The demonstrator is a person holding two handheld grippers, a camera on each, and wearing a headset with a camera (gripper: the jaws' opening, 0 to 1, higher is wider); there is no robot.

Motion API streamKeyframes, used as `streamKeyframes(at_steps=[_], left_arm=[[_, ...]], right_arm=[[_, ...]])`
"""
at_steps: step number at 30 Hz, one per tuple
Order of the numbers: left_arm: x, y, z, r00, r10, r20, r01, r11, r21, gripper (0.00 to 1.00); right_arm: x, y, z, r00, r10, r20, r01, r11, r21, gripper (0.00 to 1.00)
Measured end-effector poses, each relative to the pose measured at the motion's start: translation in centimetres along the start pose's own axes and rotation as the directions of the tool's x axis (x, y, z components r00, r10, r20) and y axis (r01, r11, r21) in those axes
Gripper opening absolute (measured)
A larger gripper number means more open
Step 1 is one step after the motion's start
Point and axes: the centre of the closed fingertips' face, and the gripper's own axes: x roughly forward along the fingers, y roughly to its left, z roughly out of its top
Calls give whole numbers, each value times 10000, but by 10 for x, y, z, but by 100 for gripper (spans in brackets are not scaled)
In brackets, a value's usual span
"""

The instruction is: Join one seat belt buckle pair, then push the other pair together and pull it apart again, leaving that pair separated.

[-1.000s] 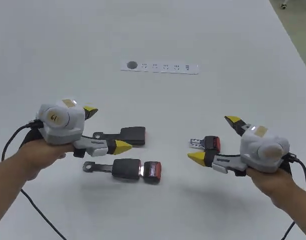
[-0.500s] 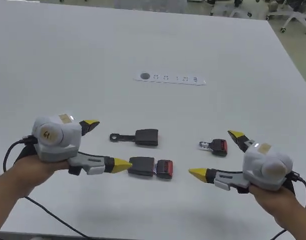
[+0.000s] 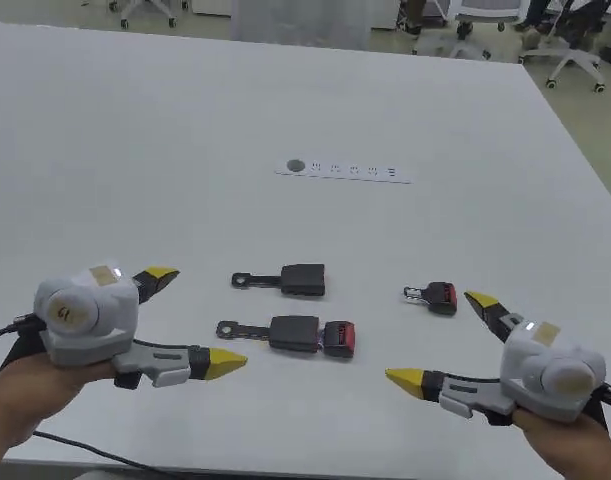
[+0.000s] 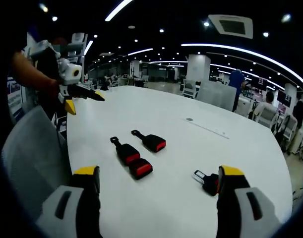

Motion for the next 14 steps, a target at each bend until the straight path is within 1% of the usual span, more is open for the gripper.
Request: streamKeyframes(at_steps=[3,5,9,14], left_arm=[[-9,3,-6,9999,97,38,-96,9998,-190,100],[-13,5,-9,9999,119,49,-118,9998,-179,100],[-16,4,-14,10000,39,-53,-40,9999,-123,100],[-16,2,-18,9999,-89,-132,88,9999,-64,100]], right_arm=[[-2,5,-4,10000,-38,-36,38,10000,9,100],[-4,6,-6,10000,5,-92,-4,10000,75,100],[-5,8,-11,9998,75,-172,-75,10000,26,100],[-8,9,-17,9992,210,-354,-212,9998,-58,100]])
